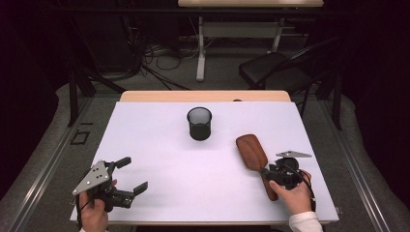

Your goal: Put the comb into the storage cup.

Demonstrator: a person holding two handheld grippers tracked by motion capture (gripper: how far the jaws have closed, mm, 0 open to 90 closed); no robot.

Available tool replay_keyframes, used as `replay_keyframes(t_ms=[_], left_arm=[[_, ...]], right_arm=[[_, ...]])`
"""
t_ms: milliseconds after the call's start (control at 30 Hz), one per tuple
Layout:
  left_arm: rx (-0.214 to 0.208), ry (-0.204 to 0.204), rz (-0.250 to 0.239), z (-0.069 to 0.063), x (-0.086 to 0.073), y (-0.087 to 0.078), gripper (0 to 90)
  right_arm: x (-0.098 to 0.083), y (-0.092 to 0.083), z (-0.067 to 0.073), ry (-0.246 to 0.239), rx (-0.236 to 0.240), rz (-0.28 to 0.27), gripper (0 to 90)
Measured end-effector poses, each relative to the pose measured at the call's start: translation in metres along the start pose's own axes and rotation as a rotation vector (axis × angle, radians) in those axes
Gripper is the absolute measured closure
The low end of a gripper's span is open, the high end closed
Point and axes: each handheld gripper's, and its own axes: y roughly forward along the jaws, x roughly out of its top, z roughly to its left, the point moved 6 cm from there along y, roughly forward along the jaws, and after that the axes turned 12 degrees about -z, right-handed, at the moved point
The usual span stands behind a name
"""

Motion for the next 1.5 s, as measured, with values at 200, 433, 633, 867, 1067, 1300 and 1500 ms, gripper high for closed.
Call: replay_keyframes(t_ms=[200,433,633,867,1067,1300,1500], left_arm=[[0.000,0.000,0.000,0.000,0.000,0.000,0.3],[-0.001,-0.001,0.000,0.000,0.000,0.000,0.3],[0.002,-0.002,0.003,-0.001,-0.001,0.001,0.3],[-0.002,-0.003,0.002,-0.001,0.000,0.000,0.3],[-0.004,-0.001,0.003,-0.002,0.000,0.001,0.3],[-0.004,0.001,0.002,-0.003,0.000,0.001,0.3],[0.001,0.000,0.002,-0.002,0.000,0.001,0.3]], right_arm=[[-0.002,0.002,0.004,-0.017,-0.013,0.042,39.3],[-0.003,0.008,0.006,-0.044,0.007,0.071,32.9],[-0.002,0.013,0.009,-0.068,0.015,0.095,29.7],[0.000,0.017,0.014,-0.143,-0.006,0.171,31.1],[0.003,0.022,0.014,-0.159,-0.031,0.215,32.1],[0.007,0.029,0.007,-0.065,-0.026,0.241,29.8],[0.006,0.031,0.008,-0.109,-0.033,0.298,29.8]])
